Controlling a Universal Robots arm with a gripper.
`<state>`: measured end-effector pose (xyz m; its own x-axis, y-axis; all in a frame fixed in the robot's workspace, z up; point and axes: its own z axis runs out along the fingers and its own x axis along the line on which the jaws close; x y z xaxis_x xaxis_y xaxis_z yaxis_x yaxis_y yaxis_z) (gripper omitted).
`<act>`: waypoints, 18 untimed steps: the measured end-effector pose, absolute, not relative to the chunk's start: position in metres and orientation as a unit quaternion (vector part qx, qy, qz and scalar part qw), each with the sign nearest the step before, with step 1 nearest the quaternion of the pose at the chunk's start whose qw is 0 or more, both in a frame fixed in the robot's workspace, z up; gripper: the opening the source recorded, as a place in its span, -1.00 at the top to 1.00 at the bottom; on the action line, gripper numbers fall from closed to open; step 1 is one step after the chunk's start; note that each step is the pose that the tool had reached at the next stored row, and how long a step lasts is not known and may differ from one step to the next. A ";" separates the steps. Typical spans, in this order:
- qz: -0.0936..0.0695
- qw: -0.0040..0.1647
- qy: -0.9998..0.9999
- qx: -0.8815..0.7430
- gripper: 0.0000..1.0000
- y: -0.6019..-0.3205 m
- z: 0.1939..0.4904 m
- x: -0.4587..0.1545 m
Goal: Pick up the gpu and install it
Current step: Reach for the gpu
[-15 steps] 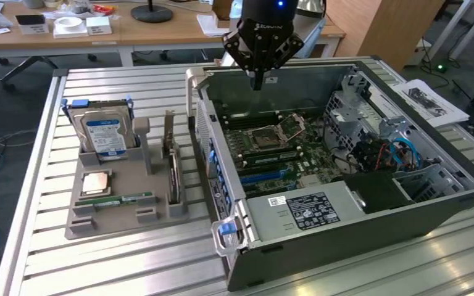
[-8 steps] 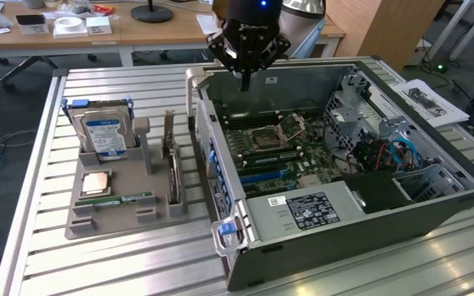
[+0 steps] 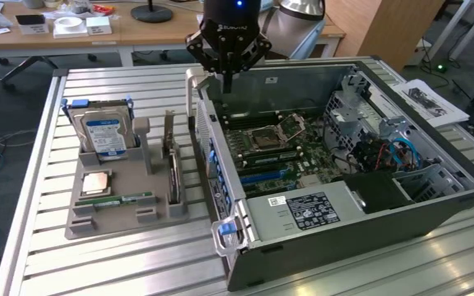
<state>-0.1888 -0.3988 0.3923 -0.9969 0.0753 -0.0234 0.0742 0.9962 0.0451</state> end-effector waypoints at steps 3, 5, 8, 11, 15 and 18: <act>0.022 0.012 0.999 0.037 0.79 -0.399 0.392 -0.199; 0.022 0.012 0.999 0.037 0.79 -0.399 0.391 -0.207; 0.022 0.013 0.999 0.037 0.79 -0.399 0.391 -0.218; 0.022 0.012 0.999 0.037 0.79 -0.399 0.390 -0.226; 0.022 0.012 0.999 0.037 0.79 -0.399 0.389 -0.236; 0.022 0.012 0.999 0.037 0.79 -0.399 0.389 -0.244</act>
